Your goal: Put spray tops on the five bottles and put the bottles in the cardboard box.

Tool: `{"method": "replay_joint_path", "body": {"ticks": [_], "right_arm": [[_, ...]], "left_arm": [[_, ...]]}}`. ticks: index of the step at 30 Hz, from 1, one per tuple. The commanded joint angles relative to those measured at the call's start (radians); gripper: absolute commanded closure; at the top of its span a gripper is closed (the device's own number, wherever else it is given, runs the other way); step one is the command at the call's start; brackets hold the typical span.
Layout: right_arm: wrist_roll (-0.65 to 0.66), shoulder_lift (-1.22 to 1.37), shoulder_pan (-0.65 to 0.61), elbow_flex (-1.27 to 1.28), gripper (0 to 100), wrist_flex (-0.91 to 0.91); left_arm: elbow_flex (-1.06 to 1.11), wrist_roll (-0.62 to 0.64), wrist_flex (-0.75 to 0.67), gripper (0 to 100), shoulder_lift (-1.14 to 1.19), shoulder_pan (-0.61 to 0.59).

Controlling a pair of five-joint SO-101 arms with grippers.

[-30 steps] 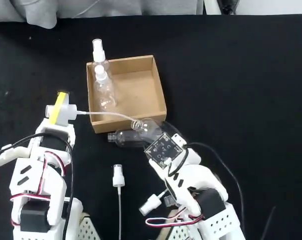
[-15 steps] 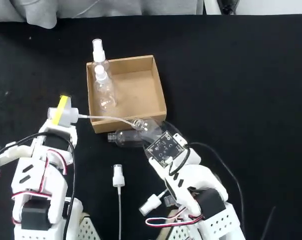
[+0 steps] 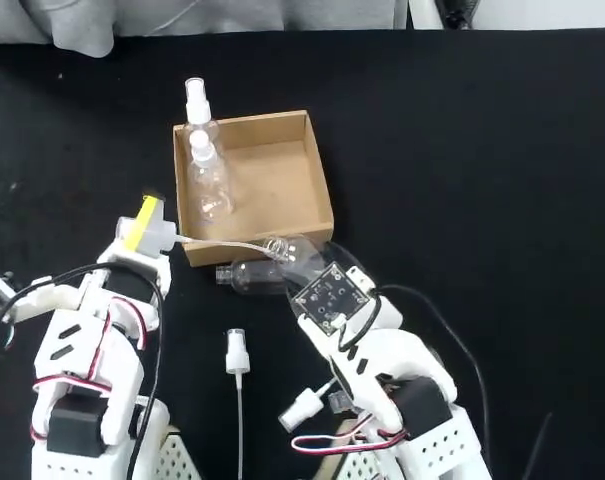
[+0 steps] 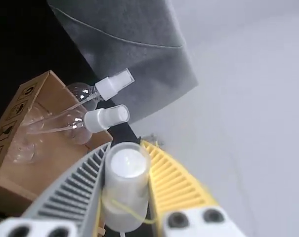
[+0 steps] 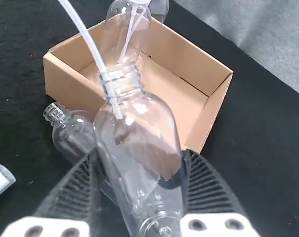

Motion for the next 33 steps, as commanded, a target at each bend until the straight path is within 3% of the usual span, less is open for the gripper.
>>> {"method": "replay_joint_path", "body": {"ticks": [1, 5, 10, 33], "right_arm": [[-0.026, -0.107, 0.012, -0.001, 92.0, -0.025], [-0.081, -0.107, 0.012, 0.002, 91.8, -0.029], [-0.083, -0.107, 0.012, 0.002, 91.7, -0.031], [-0.078, -0.114, -0.048, 0.021, 92.0, -0.029]], "left_arm": [[-0.015, -0.023, -0.006, 97, -0.009, 0.015], [-0.005, -0.025, -0.005, 97, -0.009, 0.019], [0.002, -0.029, -0.006, 97, -0.009, 0.085], [0.081, -0.083, -0.074, 97, -0.008, 0.162]]}}
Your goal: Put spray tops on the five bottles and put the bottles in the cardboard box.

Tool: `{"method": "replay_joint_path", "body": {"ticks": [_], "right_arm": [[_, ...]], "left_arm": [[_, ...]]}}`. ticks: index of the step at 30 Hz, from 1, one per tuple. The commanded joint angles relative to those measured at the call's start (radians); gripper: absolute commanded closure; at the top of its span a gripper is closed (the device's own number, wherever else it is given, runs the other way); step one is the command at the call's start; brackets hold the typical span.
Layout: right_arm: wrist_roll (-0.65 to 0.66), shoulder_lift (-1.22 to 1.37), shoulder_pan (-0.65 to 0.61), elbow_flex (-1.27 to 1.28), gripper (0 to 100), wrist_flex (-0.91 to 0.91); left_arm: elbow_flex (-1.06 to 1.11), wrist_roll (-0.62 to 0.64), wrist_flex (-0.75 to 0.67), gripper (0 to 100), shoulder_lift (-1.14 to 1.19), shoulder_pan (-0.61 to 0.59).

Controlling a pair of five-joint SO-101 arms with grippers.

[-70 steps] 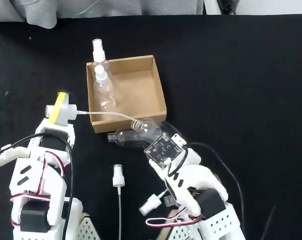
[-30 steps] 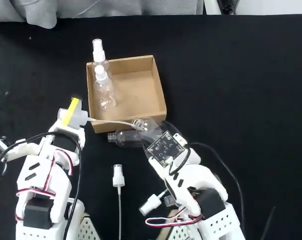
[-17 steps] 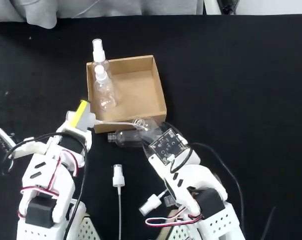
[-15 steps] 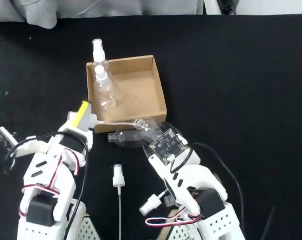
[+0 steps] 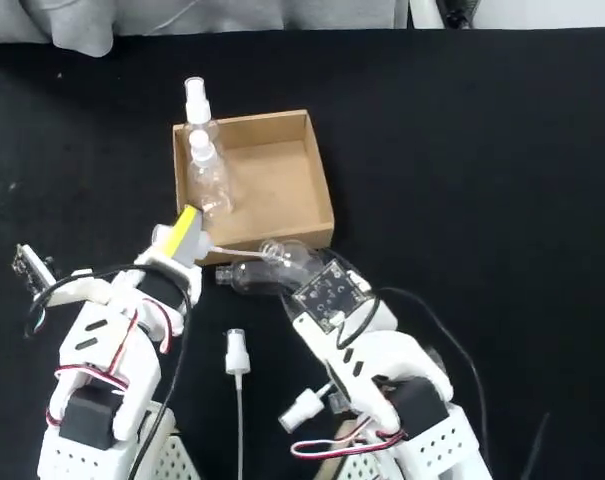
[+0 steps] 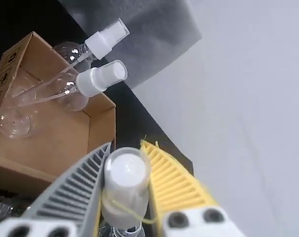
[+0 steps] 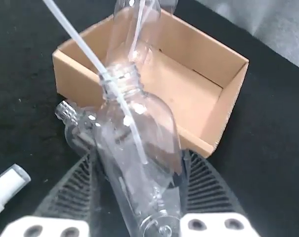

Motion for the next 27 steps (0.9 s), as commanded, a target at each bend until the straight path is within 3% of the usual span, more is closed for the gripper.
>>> {"method": "replay_joint_path", "body": {"ticks": [1, 11, 20, 27], "right_arm": [[-0.003, -0.114, -0.015, -0.008, 92.0, -0.029], [-0.003, -0.114, -0.018, -0.008, 92.0, -0.028], [-0.003, -0.114, -0.021, -0.008, 92.0, -0.023], [-0.003, -0.114, -0.021, -0.008, 92.0, -0.023]], "left_arm": [[-0.005, -0.014, -0.026, 97, -0.008, 0.018], [0.038, -0.078, -0.029, 97, -0.008, 0.147], [0.039, -0.078, -0.031, 97, 0.0, 0.168], [0.087, -0.118, -0.08, 97, 0.002, 0.254]]}}
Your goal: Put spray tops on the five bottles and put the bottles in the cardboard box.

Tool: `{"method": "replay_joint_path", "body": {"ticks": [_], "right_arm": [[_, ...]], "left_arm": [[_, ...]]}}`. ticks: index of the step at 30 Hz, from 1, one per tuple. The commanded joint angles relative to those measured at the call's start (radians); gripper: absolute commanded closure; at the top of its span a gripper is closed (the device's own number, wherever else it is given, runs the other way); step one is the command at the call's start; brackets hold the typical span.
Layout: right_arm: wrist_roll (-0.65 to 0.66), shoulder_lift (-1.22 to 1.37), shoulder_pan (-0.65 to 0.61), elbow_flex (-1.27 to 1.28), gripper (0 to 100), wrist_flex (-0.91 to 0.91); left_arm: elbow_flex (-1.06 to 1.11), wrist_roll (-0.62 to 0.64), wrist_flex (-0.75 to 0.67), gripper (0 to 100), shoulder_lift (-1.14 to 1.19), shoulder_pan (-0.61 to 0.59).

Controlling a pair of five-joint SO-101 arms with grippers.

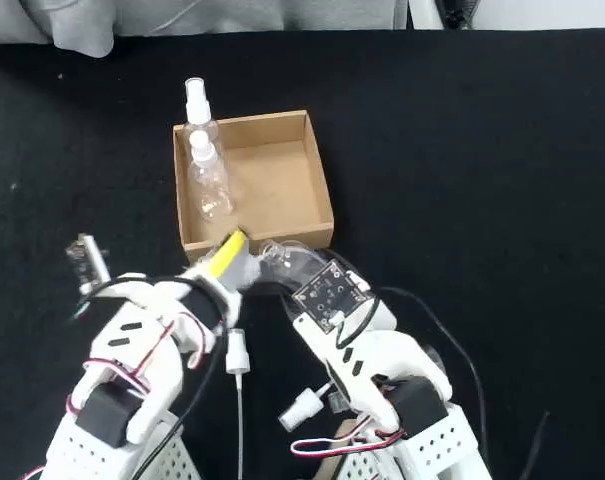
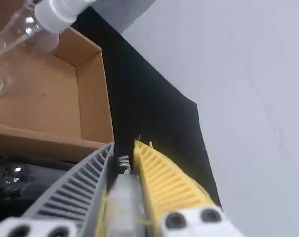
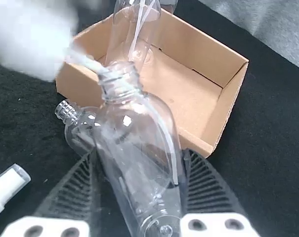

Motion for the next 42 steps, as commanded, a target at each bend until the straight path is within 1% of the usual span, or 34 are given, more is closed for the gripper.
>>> {"method": "replay_joint_path", "body": {"ticks": [1, 4, 6, 12, 15, 18, 24, 29, 36, 42], "right_arm": [[-0.005, -0.114, -0.021, -0.008, 92.0, -0.023], [-0.005, -0.114, -0.038, -0.008, 92.0, -0.021], [-0.005, -0.114, -0.058, -0.008, 92.0, -0.02], [-0.005, -0.114, -0.063, -0.008, 92.0, -0.02], [-0.002, -0.114, -0.064, -0.012, 92.0, -0.008], [0.06, -0.116, -0.064, -0.018, 92.0, 0.008], [0.129, -0.116, -0.064, -0.024, 92.0, -0.002], [0.152, -0.116, -0.069, -0.053, 92.0, 0.006], [0.207, -0.116, -0.115, -0.053, 92.0, 0.0], [0.204, -0.116, -0.127, -0.061, 92.1, -0.002]], "left_arm": [[0.025, -0.035, -0.091, 97, 0.002, 0.033], [0.064, -0.037, -0.169, 97, 0.002, 0.013], [0.081, -0.037, -0.195, 97, 0.002, 0.012], [0.079, -0.037, -0.199, 97, -0.002, 0.008], [0.074, -0.037, -0.201, 97, -0.006, -0.013], [0.045, -0.032, -0.193, 97, -0.006, -0.053], [0.041, -0.034, -0.199, 97, -0.006, -0.062], [0.013, -0.029, -0.192, 97, -0.006, -0.056], [0.012, -0.029, -0.193, 97, -0.006, -0.053], [0.002, -0.032, -0.187, 97, -0.006, -0.001]]}}
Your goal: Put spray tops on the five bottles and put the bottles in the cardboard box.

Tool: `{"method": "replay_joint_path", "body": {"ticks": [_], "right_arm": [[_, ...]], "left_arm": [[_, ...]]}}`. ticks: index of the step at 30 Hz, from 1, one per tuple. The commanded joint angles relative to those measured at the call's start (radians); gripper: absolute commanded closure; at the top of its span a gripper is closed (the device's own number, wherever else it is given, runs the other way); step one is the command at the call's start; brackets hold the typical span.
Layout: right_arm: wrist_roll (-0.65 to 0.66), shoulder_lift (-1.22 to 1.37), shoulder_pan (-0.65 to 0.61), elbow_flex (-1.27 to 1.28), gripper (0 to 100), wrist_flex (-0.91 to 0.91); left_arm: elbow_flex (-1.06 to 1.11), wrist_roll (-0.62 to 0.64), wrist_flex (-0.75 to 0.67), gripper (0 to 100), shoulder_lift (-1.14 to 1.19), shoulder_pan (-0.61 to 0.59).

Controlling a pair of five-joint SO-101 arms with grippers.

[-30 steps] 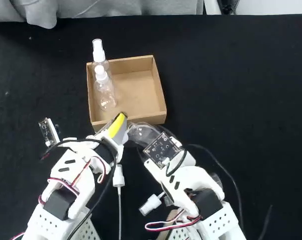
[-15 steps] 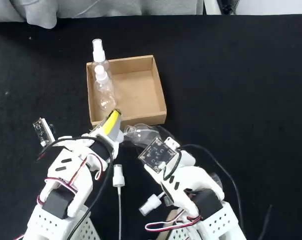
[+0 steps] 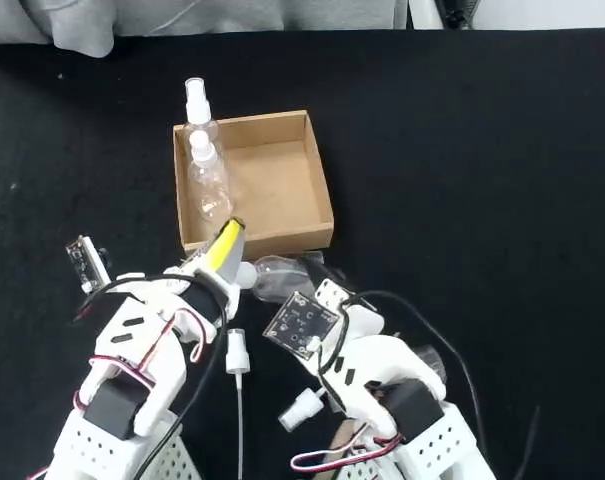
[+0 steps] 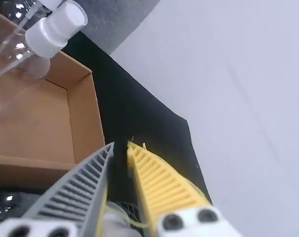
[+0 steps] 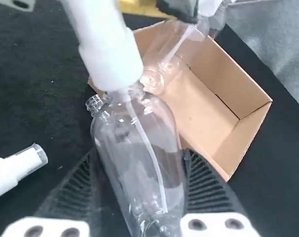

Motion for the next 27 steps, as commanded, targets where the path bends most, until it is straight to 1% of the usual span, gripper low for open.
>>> {"method": "replay_joint_path", "body": {"ticks": [1, 5, 8, 12, 14, 27], "right_arm": [[0.005, -0.116, -0.025, -0.061, 92.1, -0.006], [0.002, -0.116, -0.026, -0.062, 92.1, -0.006], [-0.009, -0.116, -0.026, -0.062, 92.1, -0.008], [-0.074, -0.116, -0.028, -0.061, 92.0, -0.02], [-0.094, -0.116, -0.028, -0.051, 92.0, -0.04], [-0.25, -0.116, -0.026, -0.056, 92.0, -0.049]], "left_arm": [[-0.088, -0.005, 0.006, 97, -0.009, 0.03], [-0.134, -0.003, 0.081, 97, -0.009, 0.03], [-0.142, -0.002, 0.086, 95, -0.009, 0.022], [-0.136, -0.002, 0.092, 79, -0.009, 0.03], [-0.137, -0.002, 0.092, 73, -0.009, 0.03], [-0.177, 0.008, 0.094, 72, -0.011, 0.004]]}}
